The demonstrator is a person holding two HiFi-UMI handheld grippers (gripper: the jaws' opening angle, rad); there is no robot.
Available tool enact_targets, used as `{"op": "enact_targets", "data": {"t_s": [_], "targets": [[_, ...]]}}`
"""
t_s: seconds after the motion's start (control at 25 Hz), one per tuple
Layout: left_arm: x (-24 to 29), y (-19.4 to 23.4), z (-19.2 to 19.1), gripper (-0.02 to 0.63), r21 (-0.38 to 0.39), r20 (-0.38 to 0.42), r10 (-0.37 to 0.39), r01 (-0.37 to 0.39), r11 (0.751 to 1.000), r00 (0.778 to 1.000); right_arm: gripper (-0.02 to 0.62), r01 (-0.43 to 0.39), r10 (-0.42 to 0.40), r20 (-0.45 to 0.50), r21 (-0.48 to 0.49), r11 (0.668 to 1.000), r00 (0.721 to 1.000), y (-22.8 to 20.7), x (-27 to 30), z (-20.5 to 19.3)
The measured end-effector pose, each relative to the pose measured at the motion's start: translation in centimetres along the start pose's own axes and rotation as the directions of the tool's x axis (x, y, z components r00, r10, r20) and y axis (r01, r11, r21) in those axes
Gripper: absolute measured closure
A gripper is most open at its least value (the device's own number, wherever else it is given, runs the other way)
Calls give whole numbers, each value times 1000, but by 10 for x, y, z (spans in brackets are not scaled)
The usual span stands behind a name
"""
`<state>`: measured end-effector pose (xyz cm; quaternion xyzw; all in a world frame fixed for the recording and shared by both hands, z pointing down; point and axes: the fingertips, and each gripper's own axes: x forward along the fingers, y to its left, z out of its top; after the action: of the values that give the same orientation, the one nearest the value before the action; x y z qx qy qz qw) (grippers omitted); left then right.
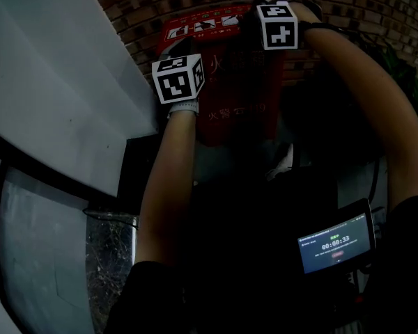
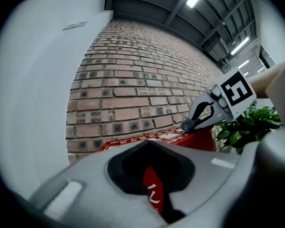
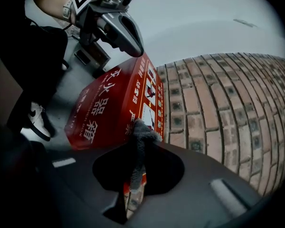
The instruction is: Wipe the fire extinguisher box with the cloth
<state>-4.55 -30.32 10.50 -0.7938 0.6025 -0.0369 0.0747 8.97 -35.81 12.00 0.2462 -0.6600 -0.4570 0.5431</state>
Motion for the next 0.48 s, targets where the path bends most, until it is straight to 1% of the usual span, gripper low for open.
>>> {"op": "enact_targets", "data": {"t_s": [0.2,0.48], "targets": [[2,-11,-4,606,-11,-5,-11,11,1000,1000,565,1,-1,-43,7,1000,999,7,-9,-28],[0,-29,0,606,11,21,-45,45,999,999,563,2,-6,-143,-23,1000,990,12,-19,-67]]}}
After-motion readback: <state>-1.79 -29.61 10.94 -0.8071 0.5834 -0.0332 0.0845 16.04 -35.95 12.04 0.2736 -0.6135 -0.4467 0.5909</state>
